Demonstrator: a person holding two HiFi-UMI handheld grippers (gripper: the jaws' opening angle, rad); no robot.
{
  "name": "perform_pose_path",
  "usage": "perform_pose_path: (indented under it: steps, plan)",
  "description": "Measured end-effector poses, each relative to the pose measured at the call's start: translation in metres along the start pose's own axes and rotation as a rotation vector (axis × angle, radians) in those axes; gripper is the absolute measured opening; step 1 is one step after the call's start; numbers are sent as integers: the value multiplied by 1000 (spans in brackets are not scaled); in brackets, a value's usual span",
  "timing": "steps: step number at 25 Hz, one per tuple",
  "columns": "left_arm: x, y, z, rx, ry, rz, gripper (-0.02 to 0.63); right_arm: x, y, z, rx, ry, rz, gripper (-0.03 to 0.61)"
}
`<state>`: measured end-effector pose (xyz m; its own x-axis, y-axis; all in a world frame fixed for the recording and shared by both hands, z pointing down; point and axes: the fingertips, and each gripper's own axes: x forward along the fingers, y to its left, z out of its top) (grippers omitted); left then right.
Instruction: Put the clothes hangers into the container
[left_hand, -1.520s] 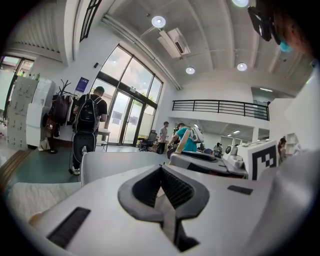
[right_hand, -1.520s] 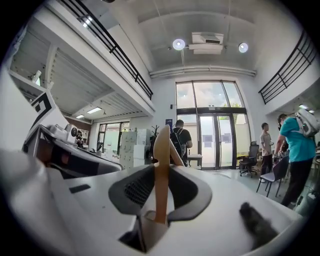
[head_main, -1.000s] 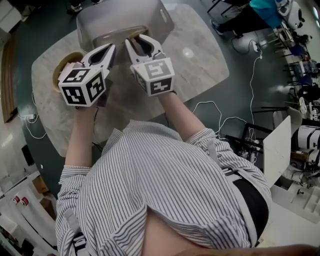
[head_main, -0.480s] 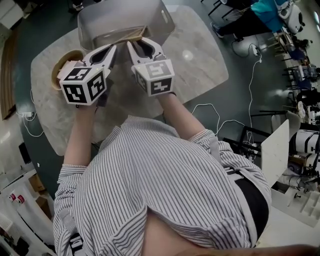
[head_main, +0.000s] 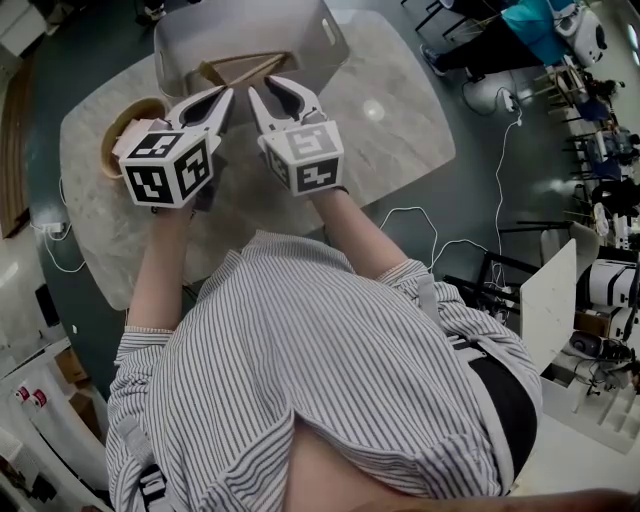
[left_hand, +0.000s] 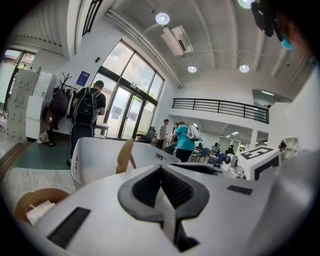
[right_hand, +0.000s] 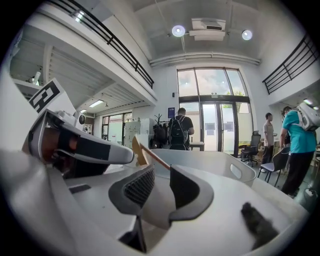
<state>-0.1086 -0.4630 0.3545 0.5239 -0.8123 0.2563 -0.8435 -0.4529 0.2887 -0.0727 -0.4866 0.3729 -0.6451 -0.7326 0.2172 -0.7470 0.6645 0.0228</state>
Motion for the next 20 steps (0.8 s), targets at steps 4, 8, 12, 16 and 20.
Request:
perform_pose_path:
  steps: [4,8,12,16,20]
  plan:
    - [-7,0,-1,-7,-6,5,11,-5,7,6,-3,-19,9,91]
    - [-19,-2,-5,-14,-14,9,11,-14,16,13,4,-43,9,89]
    - [-36,-3,-9,-27,-29,14,11,-29,29,19,-13,-65,14,89]
    - [-61,-9,-10,-30,-51,12,11,-56,43,33,-36,-120,4,65]
    - [-86,-21,-16,-38,-64,6,11,-83,58,37,-26,-150,4,31]
